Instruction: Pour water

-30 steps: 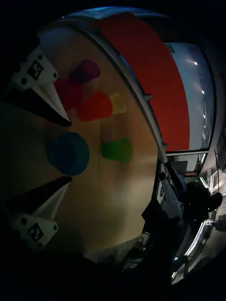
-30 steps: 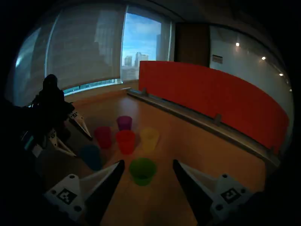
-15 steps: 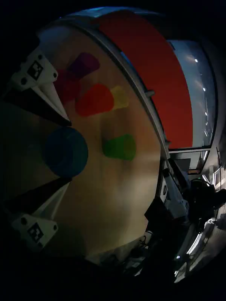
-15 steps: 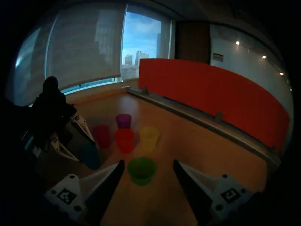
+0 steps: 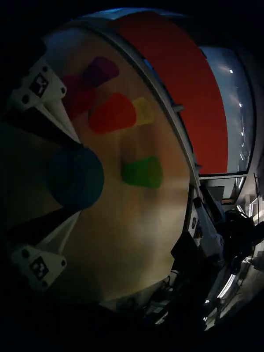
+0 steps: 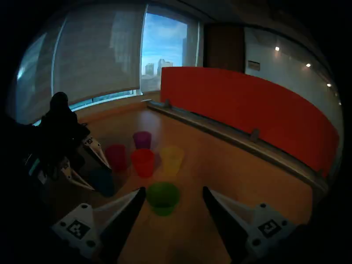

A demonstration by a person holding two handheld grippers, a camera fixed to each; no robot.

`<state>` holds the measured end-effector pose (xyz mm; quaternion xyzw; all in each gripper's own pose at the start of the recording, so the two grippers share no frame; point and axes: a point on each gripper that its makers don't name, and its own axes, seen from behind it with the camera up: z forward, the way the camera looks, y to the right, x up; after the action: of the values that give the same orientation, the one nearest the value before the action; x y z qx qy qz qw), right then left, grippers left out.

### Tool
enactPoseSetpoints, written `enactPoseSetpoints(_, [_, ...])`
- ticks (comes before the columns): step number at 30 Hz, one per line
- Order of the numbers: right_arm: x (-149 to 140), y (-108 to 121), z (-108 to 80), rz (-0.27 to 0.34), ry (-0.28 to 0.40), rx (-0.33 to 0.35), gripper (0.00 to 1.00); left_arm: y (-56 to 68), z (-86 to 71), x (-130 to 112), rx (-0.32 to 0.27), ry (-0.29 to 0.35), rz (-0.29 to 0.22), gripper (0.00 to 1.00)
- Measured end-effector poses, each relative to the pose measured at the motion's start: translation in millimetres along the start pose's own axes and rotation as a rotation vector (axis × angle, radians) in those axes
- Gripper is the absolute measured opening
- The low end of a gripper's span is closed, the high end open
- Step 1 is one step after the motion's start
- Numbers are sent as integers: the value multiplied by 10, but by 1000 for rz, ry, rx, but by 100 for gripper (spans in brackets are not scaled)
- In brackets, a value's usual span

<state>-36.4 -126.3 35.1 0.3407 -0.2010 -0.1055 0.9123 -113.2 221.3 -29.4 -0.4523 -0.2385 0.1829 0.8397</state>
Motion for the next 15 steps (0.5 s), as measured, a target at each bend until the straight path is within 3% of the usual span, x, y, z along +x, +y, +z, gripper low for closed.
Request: enactPoseSetpoints(15, [-74, -56, 60, 5, -12, 15, 100, -32, -59, -5, 14, -11, 1, 88])
